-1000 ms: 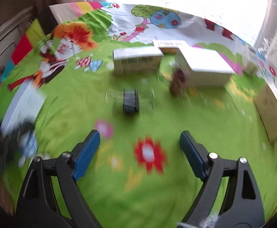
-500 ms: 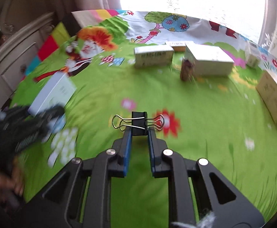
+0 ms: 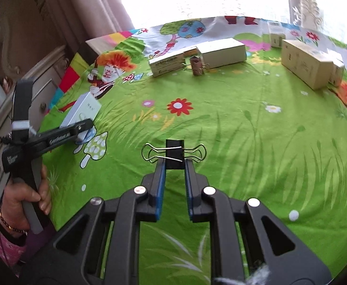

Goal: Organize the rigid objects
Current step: 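Grasp the white box with the left tool while the right tool grasps the black binder clip, then carry the white box and binder clip to the purple storage box and release them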

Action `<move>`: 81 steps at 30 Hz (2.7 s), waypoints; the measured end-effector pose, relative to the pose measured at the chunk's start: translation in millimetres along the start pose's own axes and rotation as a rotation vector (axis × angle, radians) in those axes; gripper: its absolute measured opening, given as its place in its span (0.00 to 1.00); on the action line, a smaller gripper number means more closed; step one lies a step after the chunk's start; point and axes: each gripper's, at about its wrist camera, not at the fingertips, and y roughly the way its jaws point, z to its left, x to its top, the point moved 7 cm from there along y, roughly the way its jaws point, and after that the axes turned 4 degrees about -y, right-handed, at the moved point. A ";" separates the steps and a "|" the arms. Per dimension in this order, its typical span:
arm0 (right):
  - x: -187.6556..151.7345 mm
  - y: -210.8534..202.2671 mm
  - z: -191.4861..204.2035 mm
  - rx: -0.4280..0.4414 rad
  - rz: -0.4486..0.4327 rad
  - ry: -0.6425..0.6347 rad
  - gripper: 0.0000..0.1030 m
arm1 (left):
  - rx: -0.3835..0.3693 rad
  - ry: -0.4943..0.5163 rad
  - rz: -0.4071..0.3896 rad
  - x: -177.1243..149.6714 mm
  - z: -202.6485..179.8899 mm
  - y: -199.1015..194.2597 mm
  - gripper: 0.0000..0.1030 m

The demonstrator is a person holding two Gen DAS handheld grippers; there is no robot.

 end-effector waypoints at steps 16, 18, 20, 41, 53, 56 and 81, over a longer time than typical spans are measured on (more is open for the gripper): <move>-9.8 -20.9 -0.2 0.031 -0.053 0.038 0.19 | -0.098 0.092 -0.057 -51.7 -6.7 -116.6 0.36; -11.0 -24.9 -0.1 0.031 -0.056 0.043 0.19 | -0.080 0.092 -0.074 -55.8 5.7 -130.0 0.36; -10.4 -30.1 -0.2 0.027 -0.064 0.044 0.19 | -0.070 0.092 -0.075 -61.5 14.7 -138.1 0.36; -7.1 -70.0 106.6 0.081 -0.102 -0.204 0.19 | -0.084 0.090 -0.165 -74.9 40.6 -187.3 0.36; -23.0 -64.5 201.8 0.177 -0.057 -0.443 0.19 | 0.063 -0.019 -0.192 -96.4 119.2 -210.1 0.36; -27.2 -62.6 222.7 0.201 -0.048 -0.500 0.19 | 0.083 -0.051 -0.189 -100.9 134.2 -213.2 0.36; -117.4 -54.1 383.4 0.390 0.034 -1.075 0.19 | 0.307 -0.244 -0.135 -145.9 255.0 -230.3 0.36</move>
